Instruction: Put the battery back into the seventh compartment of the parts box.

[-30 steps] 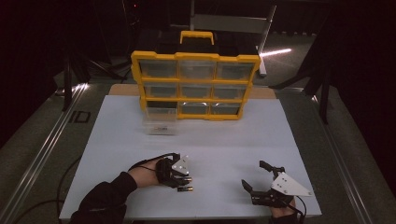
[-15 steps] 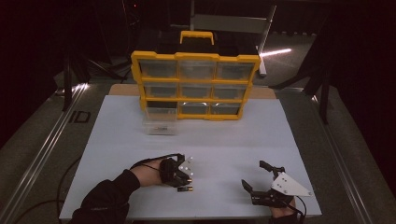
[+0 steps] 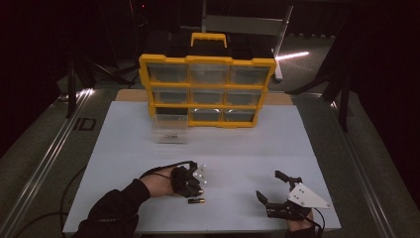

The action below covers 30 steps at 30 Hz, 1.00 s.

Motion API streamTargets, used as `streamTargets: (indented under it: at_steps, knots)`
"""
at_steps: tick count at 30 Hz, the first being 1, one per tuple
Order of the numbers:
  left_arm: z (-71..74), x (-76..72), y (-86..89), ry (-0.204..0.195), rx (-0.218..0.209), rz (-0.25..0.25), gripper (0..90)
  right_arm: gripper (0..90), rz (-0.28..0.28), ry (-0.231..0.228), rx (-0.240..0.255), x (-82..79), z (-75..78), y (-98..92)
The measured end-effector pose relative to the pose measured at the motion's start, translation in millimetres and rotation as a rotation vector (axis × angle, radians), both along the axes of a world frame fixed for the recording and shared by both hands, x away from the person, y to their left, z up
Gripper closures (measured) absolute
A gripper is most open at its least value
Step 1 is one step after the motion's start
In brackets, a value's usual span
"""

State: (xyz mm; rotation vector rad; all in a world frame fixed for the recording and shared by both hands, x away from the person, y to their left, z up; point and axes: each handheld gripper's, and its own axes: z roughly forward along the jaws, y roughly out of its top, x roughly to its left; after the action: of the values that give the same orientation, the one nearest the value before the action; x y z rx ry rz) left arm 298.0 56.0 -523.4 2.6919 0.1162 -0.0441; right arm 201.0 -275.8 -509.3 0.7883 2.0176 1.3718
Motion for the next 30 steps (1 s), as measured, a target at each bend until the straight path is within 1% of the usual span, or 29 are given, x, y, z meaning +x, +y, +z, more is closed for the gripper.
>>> streamTargets:
  at_steps: [3,4,5,6,7,9,10,11,12,13,14,15,16,17,18,19,20,21,22,23,24,25,26,27,28,29,30]
  knots:
    - [0.6,1.5,0.7,0.001,-0.004,0.002,75.7,10.4,0.000,0.003,-0.001,0.1,-0.5,0.3]
    - [1.1,2.2,1.1,-0.014,-0.002,0.003,75.7,10.4,-0.001,0.005,0.000,0.3,-0.7,0.1]
    - [2.2,3.5,1.9,-0.020,-0.007,0.010,75.7,10.4,-0.002,0.005,0.001,0.4,-0.7,-0.1]
    - [3.8,5.5,3.1,0.000,-0.019,0.009,75.7,10.4,-0.003,0.005,0.001,0.3,-0.6,-0.2]
    - [5.6,5.6,3.7,-0.010,-0.027,0.009,75.7,10.4,-0.003,0.005,0.002,0.2,-0.5,-0.3]
    - [8.7,5.4,3.5,-0.019,-0.017,-0.005,75.7,10.4,-0.004,0.005,0.002,0.2,-0.5,-0.3]
    - [10.4,5.0,3.3,-0.036,-0.019,-0.004,75.6,10.4,-0.004,0.005,0.001,0.3,-0.7,-0.3]
    - [12.0,5.9,3.3,-0.015,-0.017,-0.007,75.7,10.4,-0.002,0.004,0.000,0.5,-0.8,-0.2]
    - [13.3,4.8,3.2,-0.034,-0.012,-0.017,75.7,10.4,-0.001,0.004,-0.001,0.5,-0.9,-0.1]
    - [14.8,4.9,3.2,-0.032,-0.014,-0.011,75.6,10.4,-0.001,0.004,-0.001,0.5,-0.9,0.0]
    - [16.1,5.4,3.6,-0.017,-0.016,-0.020,75.7,10.4,-0.002,0.005,-0.001,0.4,-0.8,0.0]
    - [17.1,5.0,3.6,-0.042,-0.014,-0.022,75.6,10.4,-0.002,0.004,-0.001,0.4,-0.7,-0.1]
    - [18.3,6.1,3.6,-0.034,-0.007,-0.017,75.7,10.4,-0.003,0.005,0.000,0.3,-0.5,-0.1]
    - [19.5,6.3,4.1,-0.035,-0.006,-0.028,75.6,10.4,-0.003,0.003,-0.001,0.3,-0.4,-0.1]
    - [21.4,6.6,4.4,-0.047,-0.008,-0.028,75.7,10.4,-0.003,0.002,-0.001,0.3,-0.3,-0.1]
    - [23.6,7.8,5.0,-0.030,-0.012,-0.028,75.7,10.4,-0.003,0.002,-0.002,0.2,-0.2,-0.2]
    - [26.5,7.7,5.9,-0.037,-0.017,-0.040,75.7,10.4,-0.003,0.001,-0.003,0.2,-0.1,-0.3]
    - [28.2,7.8,6.1,-0.046,-0.020,-0.037,75.6,10.4,-0.005,0.001,-0.002,0.2,0.0,-0.5]
    - [30.4,8.8,6.8,-0.034,-0.022,-0.041,75.6,10.4,-0.004,0.000,-0.002,0.4,0.0,-0.7]
    - [32.5,8.5,7.6,-0.046,-0.025,-0.048,75.6,10.4,-0.005,0.003,0.001,0.4,-0.1,-0.8]
    - [35.2,9.5,8.4,-0.044,-0.029,-0.041,75.6,10.4,-0.006,0.004,0.001,0.4,-0.2,-0.8]
    - [36.4,10.1,9.0,-0.033,-0.031,-0.046,75.6,10.4,-0.006,0.006,0.000,0.4,-0.4,-0.7]
    - [38.2,9.7,9.8,-0.047,-0.034,-0.055,75.6,10.4,-0.005,0.006,0.000,0.4,-0.5,-0.6]
    - [39.8,10.0,10.5,-0.051,-0.042,-0.049,75.6,10.4,-0.005,0.006,0.001,0.3,-0.5,-0.5]
    - [41.3,10.7,11.0,-0.035,-0.042,-0.053,75.6,10.4,-0.005,0.005,0.000,0.3,-0.3,-0.5]
    - [42.8,10.3,11.4,-0.048,-0.042,-0.060,75.6,10.4,-0.005,0.004,0.000,0.3,-0.2,-0.6]
    - [44.3,10.8,11.6,-0.050,-0.040,-0.057,75.6,10.4,-0.006,0.004,0.001,0.4,-0.2,-0.6]
